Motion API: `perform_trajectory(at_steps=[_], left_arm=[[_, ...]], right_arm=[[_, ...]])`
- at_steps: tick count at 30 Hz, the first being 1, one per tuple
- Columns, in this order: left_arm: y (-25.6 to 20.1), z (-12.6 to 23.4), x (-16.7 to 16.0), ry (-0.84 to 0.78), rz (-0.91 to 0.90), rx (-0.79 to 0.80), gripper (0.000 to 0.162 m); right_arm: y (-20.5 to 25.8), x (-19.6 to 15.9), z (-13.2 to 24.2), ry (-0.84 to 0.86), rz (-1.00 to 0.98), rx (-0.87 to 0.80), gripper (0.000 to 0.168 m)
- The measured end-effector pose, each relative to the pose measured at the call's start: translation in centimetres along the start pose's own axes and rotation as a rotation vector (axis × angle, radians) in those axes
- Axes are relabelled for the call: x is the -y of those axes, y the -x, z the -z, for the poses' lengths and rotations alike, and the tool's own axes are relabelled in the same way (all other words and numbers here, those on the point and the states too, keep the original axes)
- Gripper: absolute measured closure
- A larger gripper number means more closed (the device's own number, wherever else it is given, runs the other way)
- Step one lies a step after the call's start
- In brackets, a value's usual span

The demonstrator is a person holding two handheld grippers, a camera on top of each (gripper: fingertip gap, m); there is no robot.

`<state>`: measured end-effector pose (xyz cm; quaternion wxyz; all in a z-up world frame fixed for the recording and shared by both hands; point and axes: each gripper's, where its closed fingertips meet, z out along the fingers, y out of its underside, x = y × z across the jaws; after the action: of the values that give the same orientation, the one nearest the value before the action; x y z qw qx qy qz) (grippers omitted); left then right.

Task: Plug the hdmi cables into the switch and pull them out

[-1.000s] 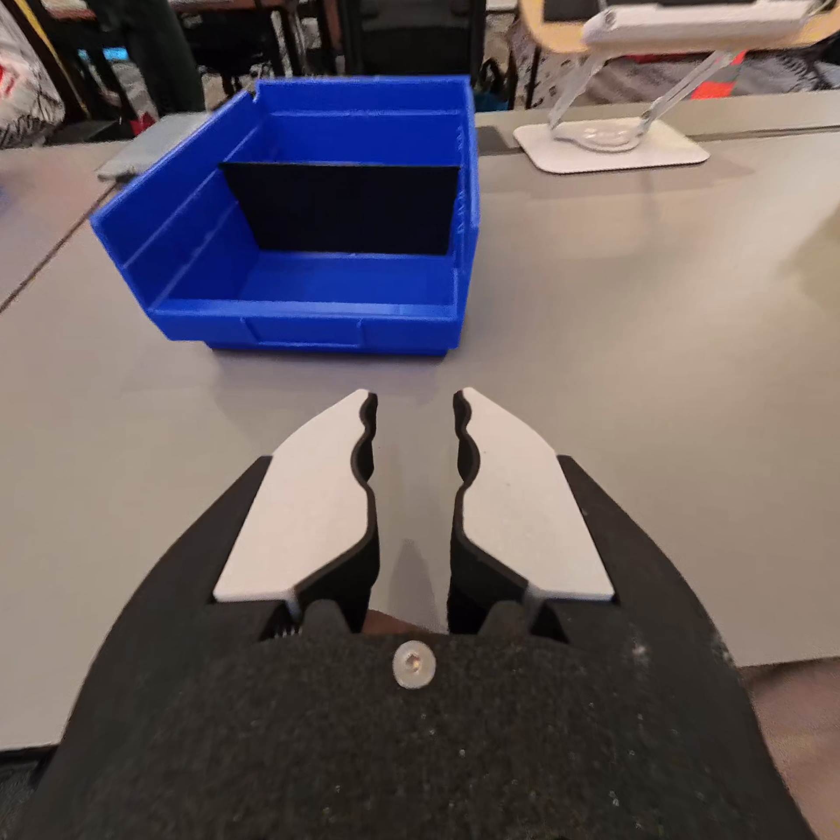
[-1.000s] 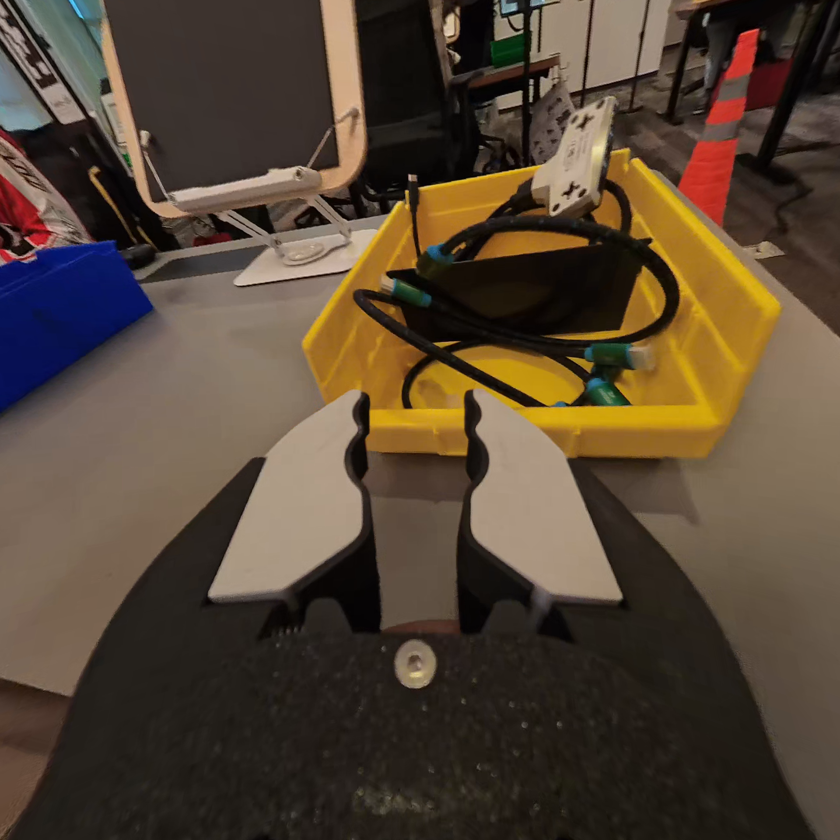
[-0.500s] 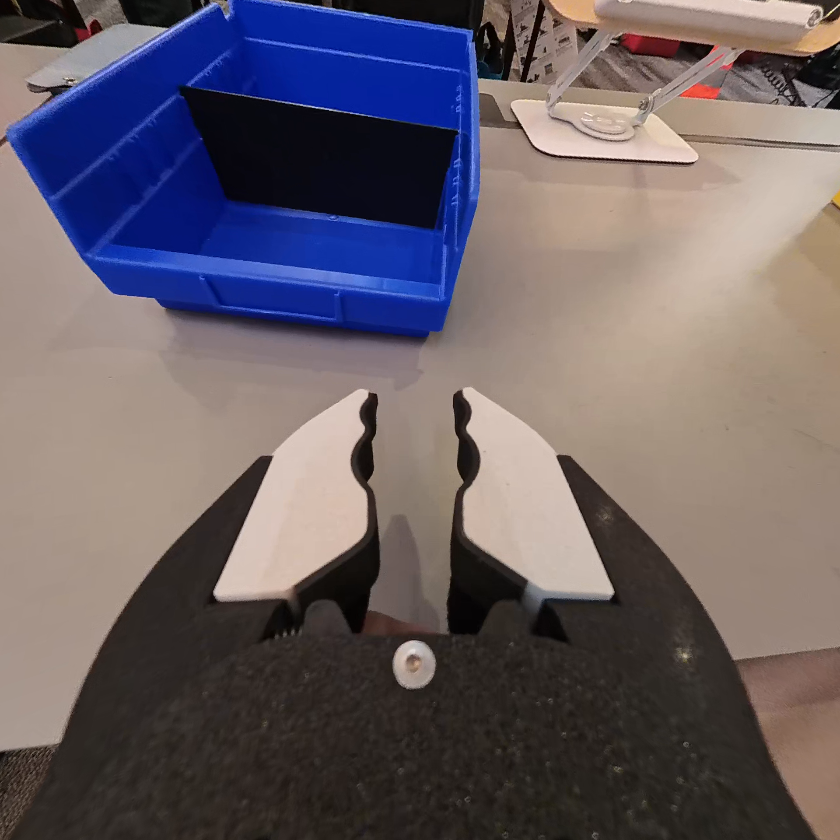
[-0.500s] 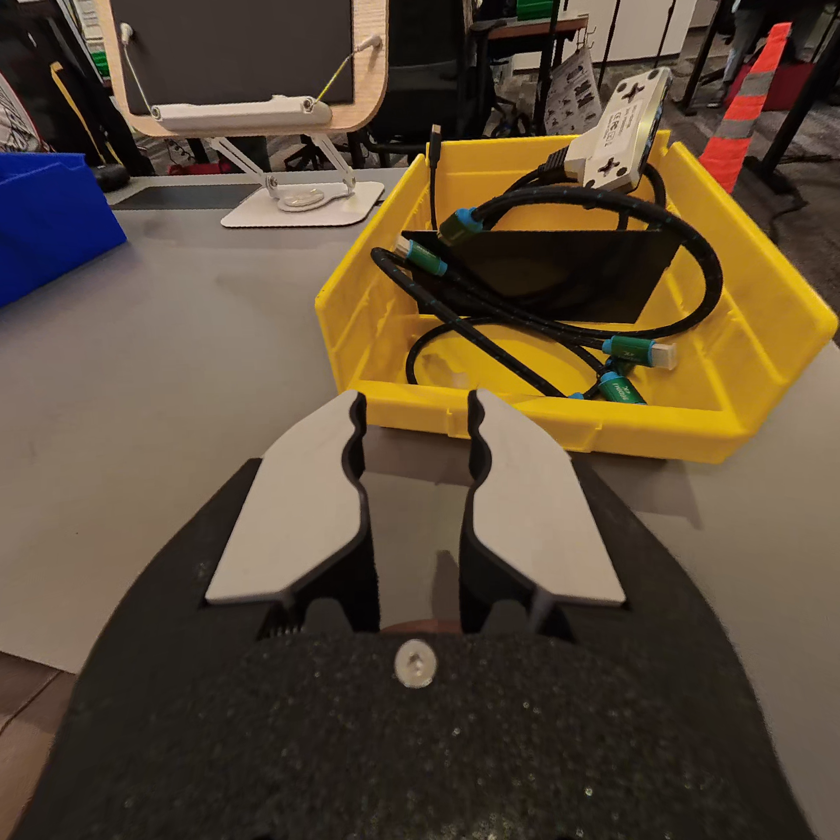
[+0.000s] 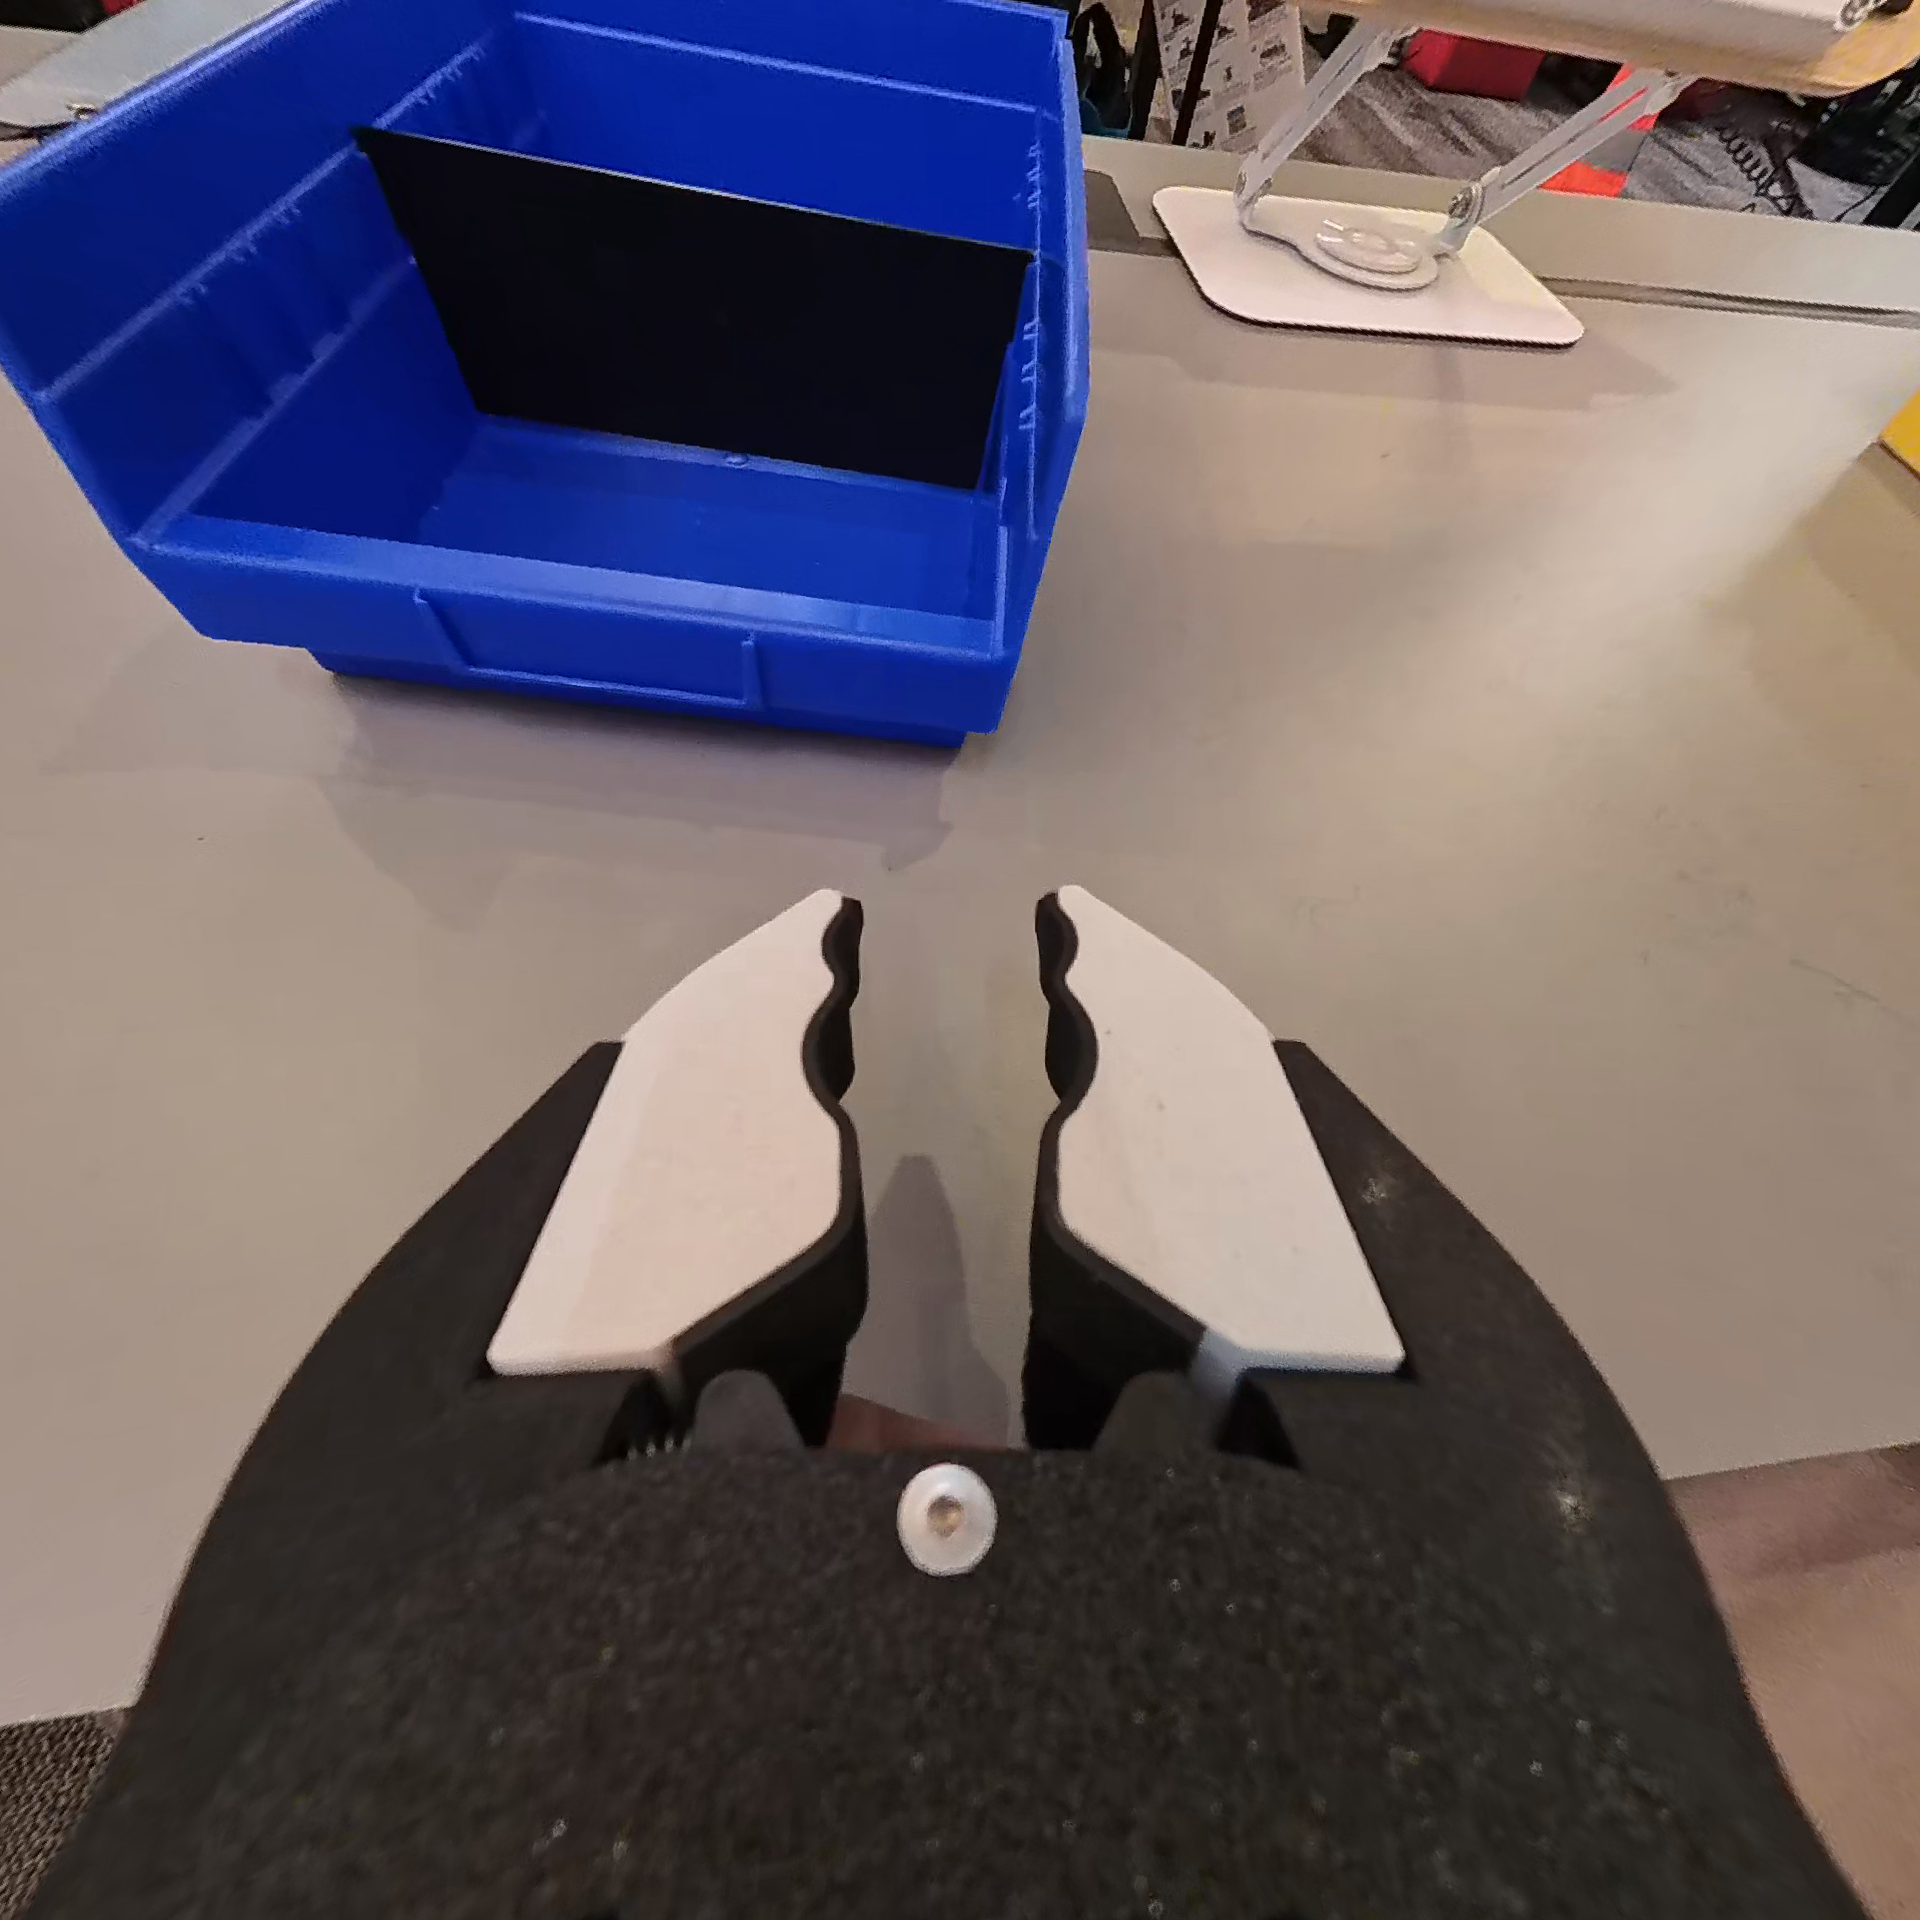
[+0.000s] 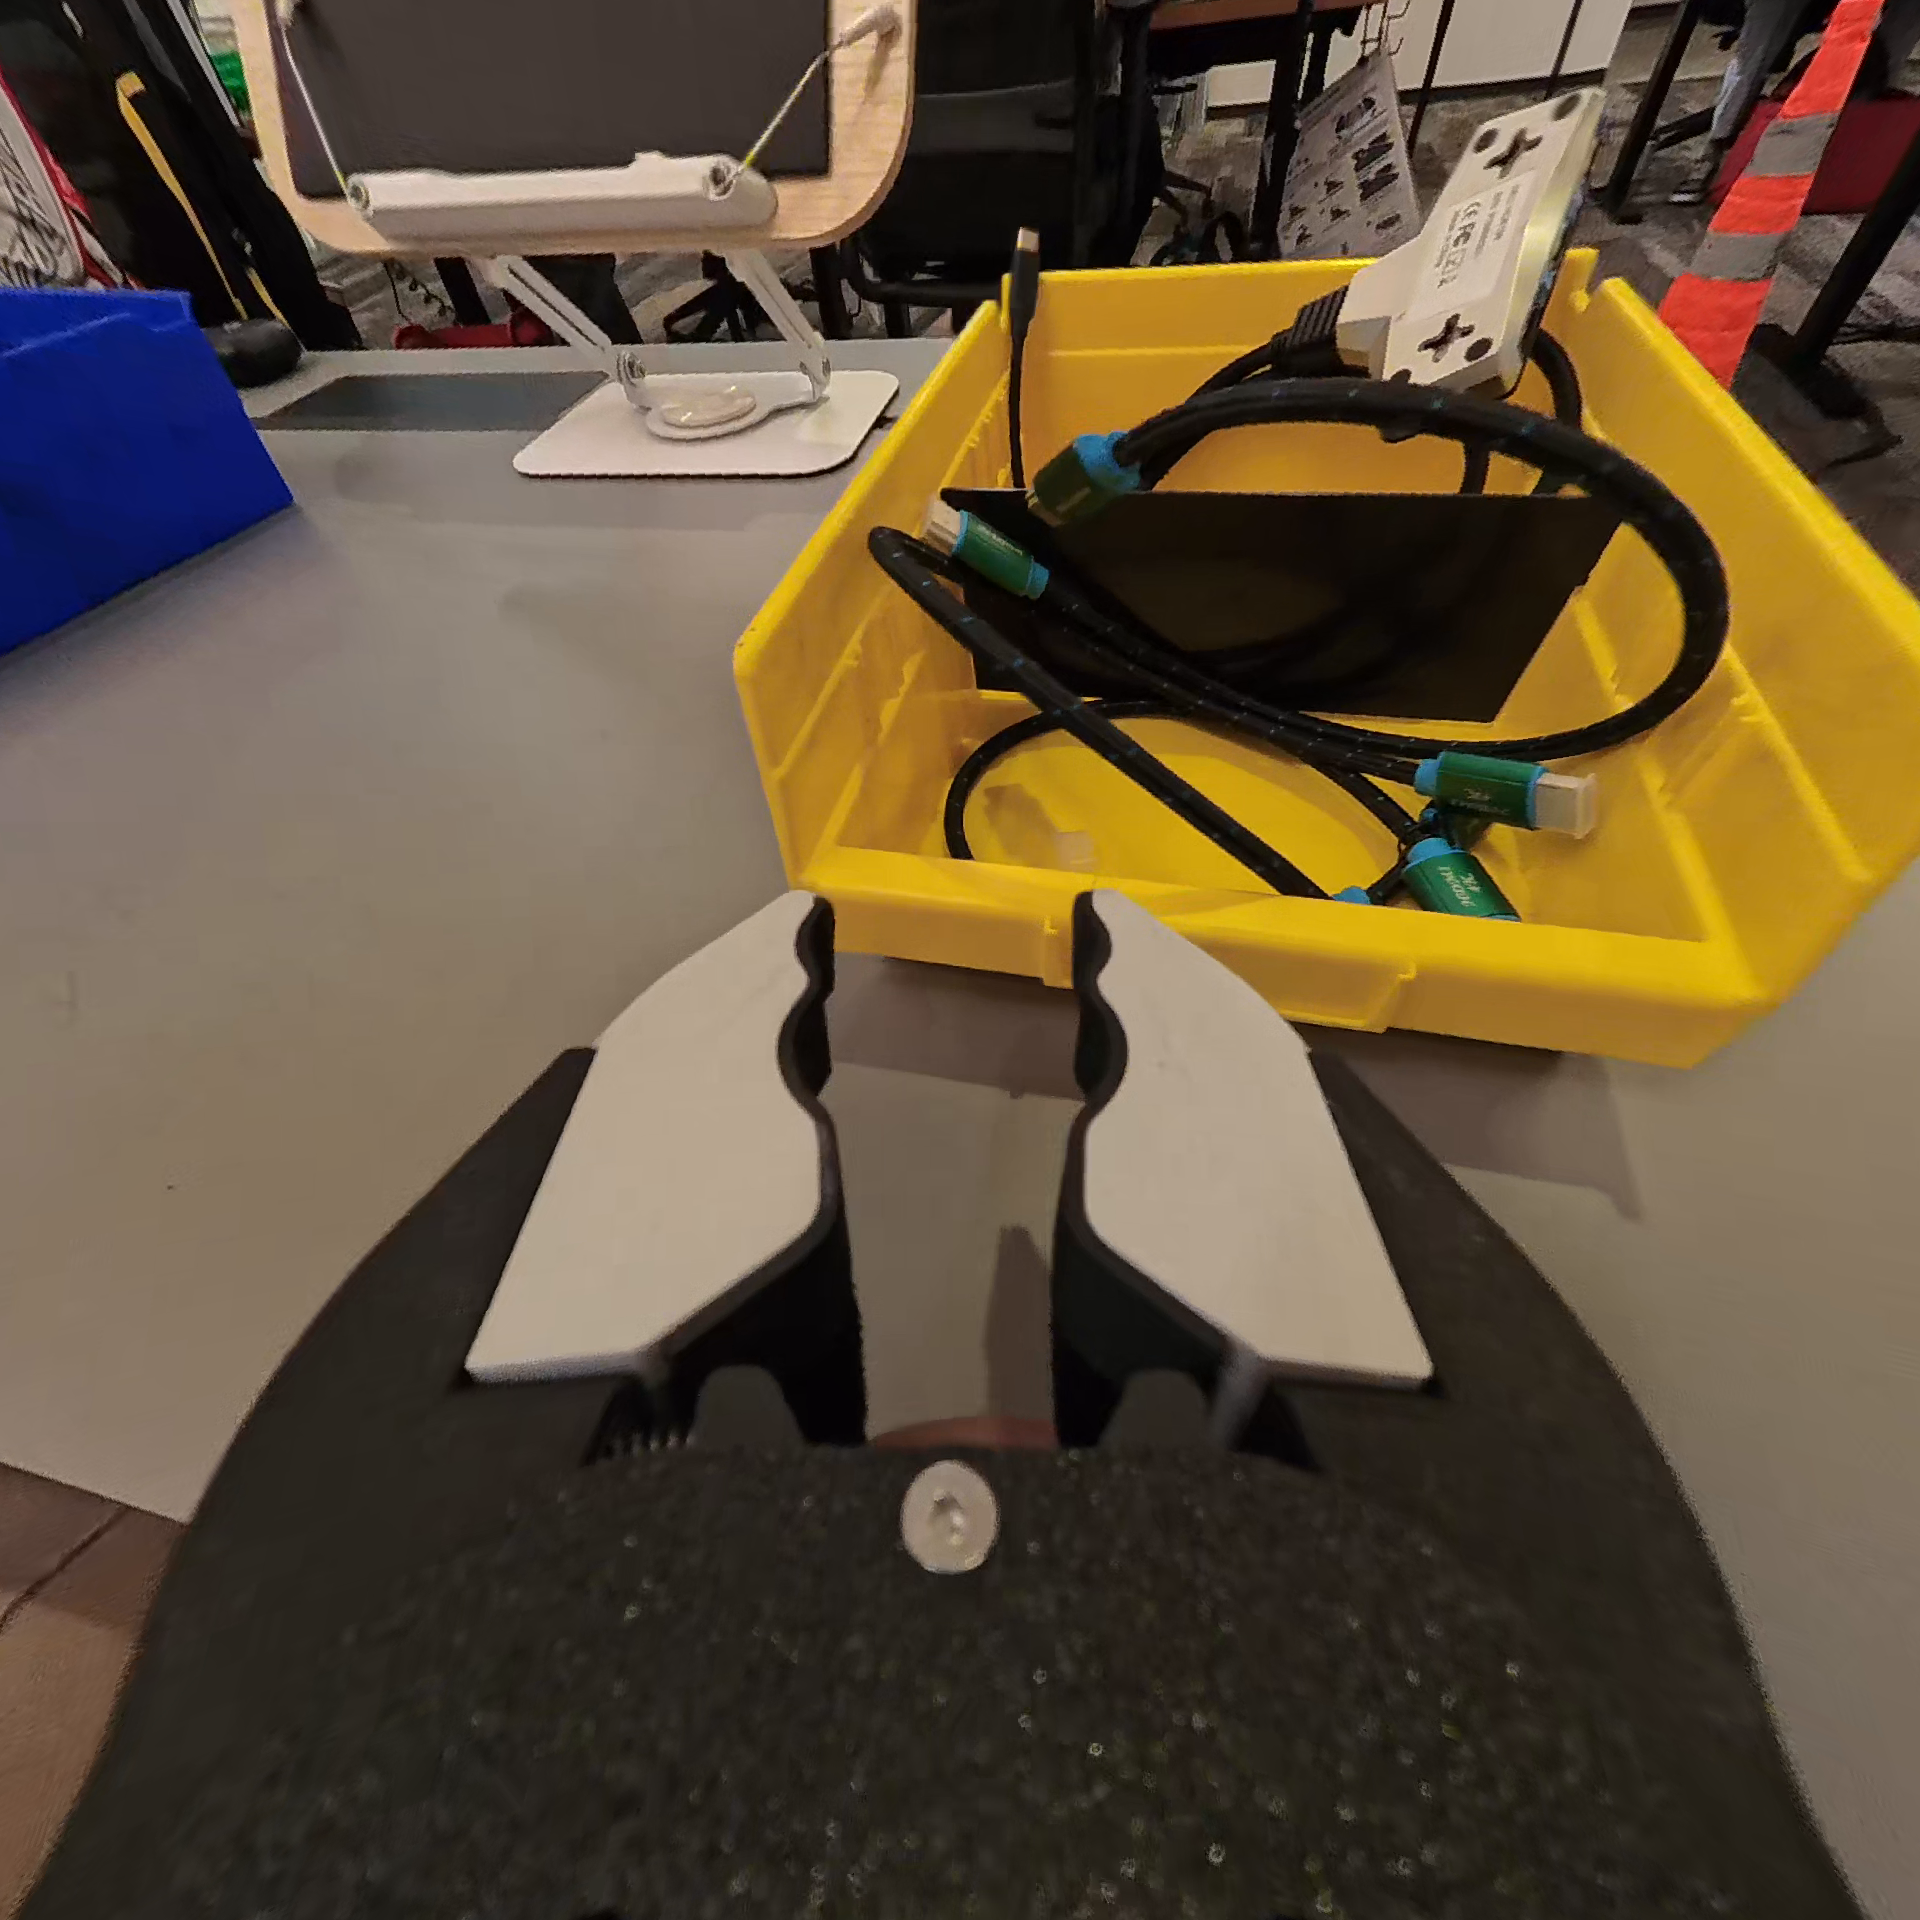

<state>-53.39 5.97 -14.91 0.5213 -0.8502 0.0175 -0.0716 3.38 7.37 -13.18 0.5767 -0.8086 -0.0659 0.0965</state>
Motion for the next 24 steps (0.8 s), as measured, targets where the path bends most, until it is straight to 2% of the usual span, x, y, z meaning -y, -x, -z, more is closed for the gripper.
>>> perform_trajectory(at_steps=[6,8,10,12,13,14,15,17,19,21,22,24], left_arm=[[-2.4,-0.3,-0.2,0.005,-0.023,-0.075,0.127],[-4.5,-0.7,0.1,-0.014,-0.027,-0.123,0.122],[-7.4,-1.3,0.3,-0.016,-0.056,-0.184,0.117],[-11.5,-2.1,0.5,-0.014,-0.101,-0.271,0.117],[-13.9,-2.6,0.5,-0.010,-0.128,-0.322,0.117],[-16.7,-3.2,0.4,0.005,-0.151,-0.378,0.116],[-19.6,-3.7,0.3,0.024,-0.171,-0.435,0.114],[-26.0,-4.6,0.5,0.041,-0.206,-0.558,0.110],[-31.9,-5.9,1.5,0.033,-0.252,-0.622,0.109],[-37.1,-7.6,2.8,0.006,-0.296,-0.654,0.109],[-39.2,-8.7,3.3,0.006,-0.305,-0.645,0.110],[-43.0,-11.1,3.6,0.056,-0.290,-0.647,0.110]], right_arm=[[6.1,-0.6,-4.0,0.052,0.145,0.076,0.102],[6.7,-0.1,-6.0,0.060,0.151,0.033,0.099],[7.1,0.0,-7.4,0.089,0.109,0.011,0.087],[8.7,0.3,-7.8,0.090,0.059,0.089,0.077],[9.7,0.3,-7.8,0.093,0.056,0.145,0.076],[10.3,0.3,-7.5,0.095,0.063,0.181,0.086],[10.4,0.7,-6.9,0.077,0.071,0.190,0.103],[9.3,2.6,-5.0,-0.018,0.089,0.135,0.104],[6.2,4.7,-2.4,-0.122,0.125,-0.016,0.104],[1.3,5.8,0.3,-0.203,0.093,-0.234,0.121],[-1.0,5.7,0.9,-0.211,0.061,-0.311,0.125],[-5.3,3.9,0.5,-0.123,0.024,-0.417,0.118]])
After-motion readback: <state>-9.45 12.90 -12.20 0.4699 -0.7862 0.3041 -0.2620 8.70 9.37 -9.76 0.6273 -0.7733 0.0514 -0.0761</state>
